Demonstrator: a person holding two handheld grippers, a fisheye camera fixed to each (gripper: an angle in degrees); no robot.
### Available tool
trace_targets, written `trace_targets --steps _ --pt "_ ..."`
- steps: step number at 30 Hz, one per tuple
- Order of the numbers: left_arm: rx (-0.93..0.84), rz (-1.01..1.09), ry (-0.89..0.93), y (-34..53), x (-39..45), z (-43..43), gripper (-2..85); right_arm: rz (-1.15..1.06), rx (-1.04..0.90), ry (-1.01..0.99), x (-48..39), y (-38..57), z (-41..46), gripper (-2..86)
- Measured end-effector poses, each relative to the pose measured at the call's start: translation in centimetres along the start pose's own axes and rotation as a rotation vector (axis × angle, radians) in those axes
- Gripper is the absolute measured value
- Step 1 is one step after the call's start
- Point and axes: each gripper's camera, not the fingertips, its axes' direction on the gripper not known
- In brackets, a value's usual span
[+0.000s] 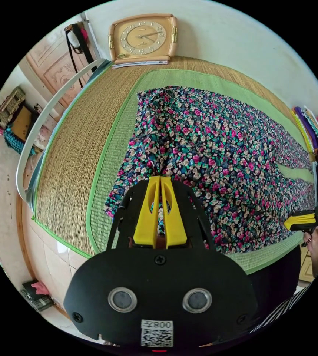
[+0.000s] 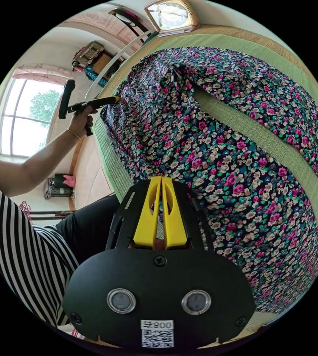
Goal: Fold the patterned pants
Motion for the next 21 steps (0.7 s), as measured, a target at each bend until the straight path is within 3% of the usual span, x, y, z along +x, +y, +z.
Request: trace_targets --steps 4,9,13,16,21 --pt "0.103 0.042 0.206 -0.3 2.7 -1.7 0.1 0.020 0.065 0.049 0.3 -0.6 -3.1 0.0" --pt "0.126 0.269 0.439 -1.7 9.4 -1.9 0.1 0.078 0.247 0.190 3.9 -5.2 -8.7 0.0" --pt "0.211 0.264 0.408 -4.9 10.8 -2.1 0.1 0.163 0.217 0.310 7.8 -10.6 -10.1 -0.1" --pt "0.241 0.237 0.283 -8.9 10.2 -1.3 0.1 0.221 0.205 0.365 9.5 -11.4 -11.0 -0.3" --pt "0.133 0.159 0.125 -15.2 8.5 2.5 0.1 0.264 0.269 0.345 11.0 -10.5 -12.7 -0.5"
